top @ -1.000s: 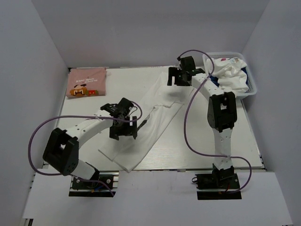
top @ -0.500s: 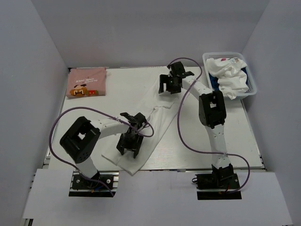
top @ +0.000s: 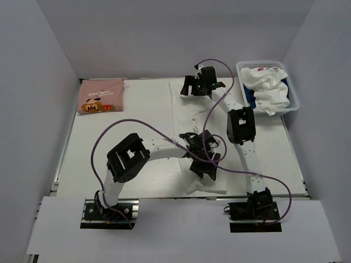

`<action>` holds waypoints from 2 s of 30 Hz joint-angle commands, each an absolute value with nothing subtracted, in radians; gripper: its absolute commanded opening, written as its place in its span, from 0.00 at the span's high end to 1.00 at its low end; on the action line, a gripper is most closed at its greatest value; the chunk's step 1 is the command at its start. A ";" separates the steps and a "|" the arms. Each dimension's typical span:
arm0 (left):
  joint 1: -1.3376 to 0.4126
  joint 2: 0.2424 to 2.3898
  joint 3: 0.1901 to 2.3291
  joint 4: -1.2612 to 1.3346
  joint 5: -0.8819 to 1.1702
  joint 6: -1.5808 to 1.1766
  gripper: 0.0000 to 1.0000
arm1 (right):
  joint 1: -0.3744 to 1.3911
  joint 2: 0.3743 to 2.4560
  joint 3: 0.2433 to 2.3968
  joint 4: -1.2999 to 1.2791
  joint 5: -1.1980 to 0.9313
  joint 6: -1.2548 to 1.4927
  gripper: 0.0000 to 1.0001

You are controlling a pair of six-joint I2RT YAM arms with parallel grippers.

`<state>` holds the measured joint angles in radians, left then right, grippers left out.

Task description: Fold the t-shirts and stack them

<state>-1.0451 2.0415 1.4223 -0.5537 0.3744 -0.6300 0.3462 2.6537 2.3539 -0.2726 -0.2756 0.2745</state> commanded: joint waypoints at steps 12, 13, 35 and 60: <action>-1.172 1.737 1.342 -0.666 0.000 -0.589 0.00 | 0.341 2.132 2.089 -0.316 -0.191 0.155 0.10; -1.172 1.691 1.329 -0.701 -0.011 -0.589 0.00 | 0.339 2.087 1.969 -0.322 -0.167 0.161 0.10; -1.147 1.603 0.887 -0.460 0.175 -0.718 0.19 | 0.351 0.832 0.562 -0.567 -0.129 0.588 0.10; -1.157 1.666 0.905 -0.534 0.206 -0.747 0.95 | 0.365 0.891 0.396 -0.742 -0.345 0.591 0.31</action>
<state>-1.1481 1.6611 0.8986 -0.4786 0.2142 -0.7345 0.3561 0.8673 0.4110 -0.7372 -0.2958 0.5797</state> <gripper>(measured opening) 0.114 0.717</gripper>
